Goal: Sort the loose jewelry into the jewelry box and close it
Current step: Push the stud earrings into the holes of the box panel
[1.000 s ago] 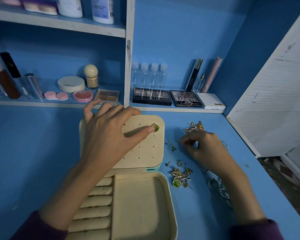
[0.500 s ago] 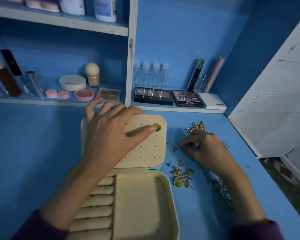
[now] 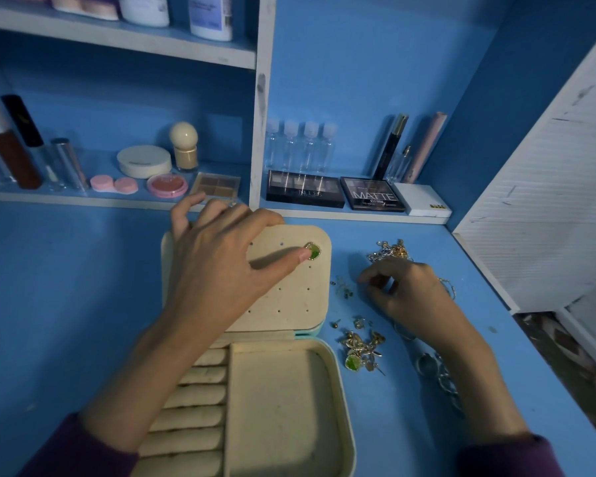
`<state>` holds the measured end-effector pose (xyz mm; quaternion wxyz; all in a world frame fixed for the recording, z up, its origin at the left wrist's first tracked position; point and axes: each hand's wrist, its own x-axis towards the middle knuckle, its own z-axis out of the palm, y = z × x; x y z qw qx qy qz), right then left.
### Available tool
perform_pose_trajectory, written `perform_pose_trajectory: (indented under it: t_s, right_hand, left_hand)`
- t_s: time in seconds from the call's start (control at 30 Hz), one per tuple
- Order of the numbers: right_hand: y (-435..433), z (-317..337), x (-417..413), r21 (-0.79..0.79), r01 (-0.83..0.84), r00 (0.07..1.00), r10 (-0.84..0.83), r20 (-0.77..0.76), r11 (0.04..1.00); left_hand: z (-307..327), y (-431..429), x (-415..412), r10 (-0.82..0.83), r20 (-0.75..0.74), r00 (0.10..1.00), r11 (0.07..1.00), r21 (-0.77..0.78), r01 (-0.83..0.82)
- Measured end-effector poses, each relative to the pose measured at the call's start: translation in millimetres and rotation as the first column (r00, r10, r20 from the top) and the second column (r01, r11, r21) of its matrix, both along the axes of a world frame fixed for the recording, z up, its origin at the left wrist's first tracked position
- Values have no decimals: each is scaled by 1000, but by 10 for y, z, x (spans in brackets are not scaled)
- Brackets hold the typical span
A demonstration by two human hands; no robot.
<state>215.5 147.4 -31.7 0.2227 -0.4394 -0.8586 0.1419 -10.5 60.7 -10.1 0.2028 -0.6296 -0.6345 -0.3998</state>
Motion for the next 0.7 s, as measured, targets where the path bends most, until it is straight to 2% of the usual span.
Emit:
perform_pose_trajectory:
  t_s: [0.7]
  right_hand:
    - [24,-54,-27,-9,-28,1000,28,-9,1000]
  left_hand:
    - [1,1,3,2,-1,1000,1000,0,-2]
